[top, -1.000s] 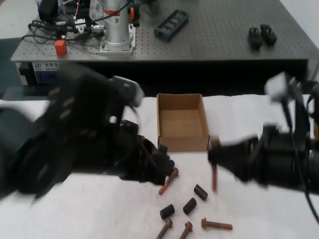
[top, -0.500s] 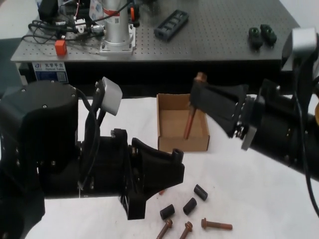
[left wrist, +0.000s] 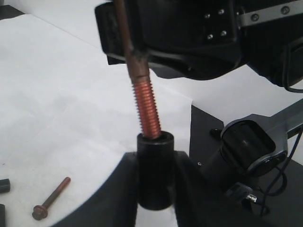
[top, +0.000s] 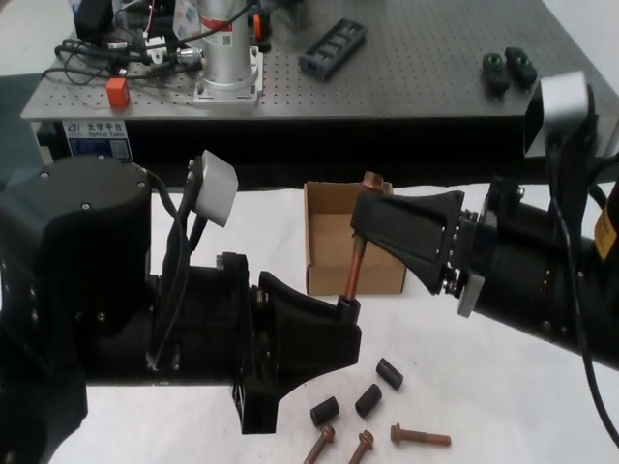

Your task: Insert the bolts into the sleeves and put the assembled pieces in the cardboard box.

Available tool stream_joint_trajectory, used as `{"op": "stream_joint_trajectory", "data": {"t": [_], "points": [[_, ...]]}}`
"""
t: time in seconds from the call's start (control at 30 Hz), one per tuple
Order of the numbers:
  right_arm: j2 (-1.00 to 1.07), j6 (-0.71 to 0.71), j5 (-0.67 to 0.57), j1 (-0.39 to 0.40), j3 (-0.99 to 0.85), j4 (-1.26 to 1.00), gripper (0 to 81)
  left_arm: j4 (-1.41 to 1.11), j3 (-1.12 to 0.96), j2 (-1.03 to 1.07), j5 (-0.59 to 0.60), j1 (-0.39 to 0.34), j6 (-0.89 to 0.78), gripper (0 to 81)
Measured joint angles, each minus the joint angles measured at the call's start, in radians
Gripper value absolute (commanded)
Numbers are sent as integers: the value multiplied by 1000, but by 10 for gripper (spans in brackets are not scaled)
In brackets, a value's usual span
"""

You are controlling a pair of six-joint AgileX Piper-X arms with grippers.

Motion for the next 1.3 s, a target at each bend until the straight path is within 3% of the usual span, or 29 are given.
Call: {"op": "stream_joint_trajectory", "data": {"t": [0.4, 0.5, 0.57, 0.63, 0.77, 0.93, 1.07, 1.1, 1.23, 1.3], "points": [[0, -22, -73, 0, 0, 41, 1, -4, 4, 0, 0, 0, -13, 7], [0, -68, -81, 17, 0, 57, 125, 0, 6, 0, 0, -2, -15, 7], [0, -101, -90, 35, 0, 60, 297, 0, 8, 0, 0, -2, -15, 7], [0, -111, -106, 46, 0, 65, 416, 0, 7, 0, -9, -2, -15, 7], [0, -119, -129, 39, 0, 74, 414, -38, 7, 0, -58, -2, -17, 7], [-10, -119, -134, -41, 0, 102, 410, -142, 7, 0, -136, -2, -17, 7], [-81, -119, -134, -157, 3, 127, 410, -156, -11, 11, -306, -2, -49, 7], [-109, -119, -134, -192, 3, 155, 410, -141, -50, 59, -411, -2, -76, 7], [-193, -123, -134, -296, 3, 257, 409, -87, -163, 148, -501, -2, -102, 7], [-234, -133, -132, -352, 3, 359, 408, -5, -277, 316, -538, -2, -108, 7]]}}
